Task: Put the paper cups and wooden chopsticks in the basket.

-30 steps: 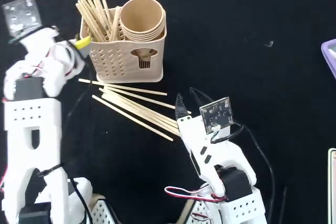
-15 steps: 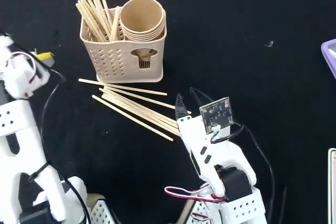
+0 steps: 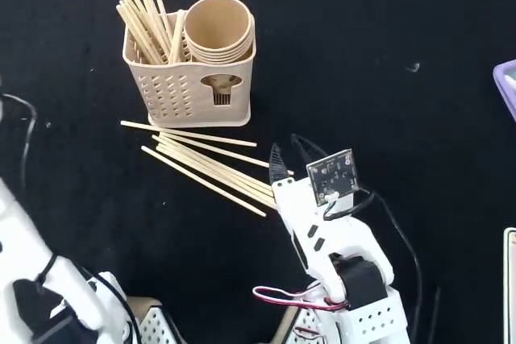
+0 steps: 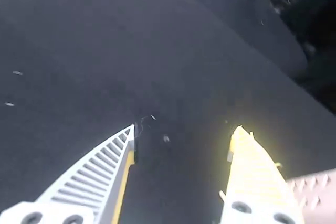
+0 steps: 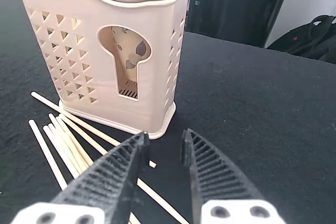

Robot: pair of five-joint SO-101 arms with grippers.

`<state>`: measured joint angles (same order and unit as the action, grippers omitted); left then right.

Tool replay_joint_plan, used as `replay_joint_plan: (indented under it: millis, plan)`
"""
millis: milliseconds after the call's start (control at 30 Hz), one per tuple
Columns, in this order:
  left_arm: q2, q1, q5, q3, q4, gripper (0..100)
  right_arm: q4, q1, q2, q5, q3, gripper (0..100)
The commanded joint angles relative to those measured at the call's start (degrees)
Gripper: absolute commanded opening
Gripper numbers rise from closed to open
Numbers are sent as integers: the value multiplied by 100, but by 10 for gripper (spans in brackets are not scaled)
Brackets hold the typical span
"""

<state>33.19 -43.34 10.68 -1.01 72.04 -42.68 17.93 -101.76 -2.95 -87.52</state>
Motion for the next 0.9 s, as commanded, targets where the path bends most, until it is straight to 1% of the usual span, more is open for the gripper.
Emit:
replay_joint_plan:
  millis: [0,100,167,267,333,400,467,533,633,733,867]
  plan:
    - [193,-330,26,488,35,288,114,-62,-119,-18,57,116]
    - [185,-303,26,356,141,288,114,-53,-119,-18,57,116]
    - [167,-127,26,84,220,288,114,-53,-119,-18,57,116]
    - [158,312,26,-848,185,288,114,-53,-119,-18,57,116]
    - [114,734,26,-1604,88,288,105,-53,-119,-18,57,116]
    - [114,1156,26,-2545,-343,288,105,-62,-119,-158,127,116]
    - [167,1481,26,-3495,-1037,288,26,-79,-66,-527,347,116]
    - [176,1648,26,-4303,-1802,288,-387,-70,-66,-695,673,116]
    - [185,1719,35,-5138,-2743,288,-985,0,-66,-598,1200,116]
    - [185,1727,176,-5631,-3253,288,-1178,220,-57,-651,1464,116]
    - [185,1692,985,-6026,-3622,288,-1213,308,-40,-826,1719,116]
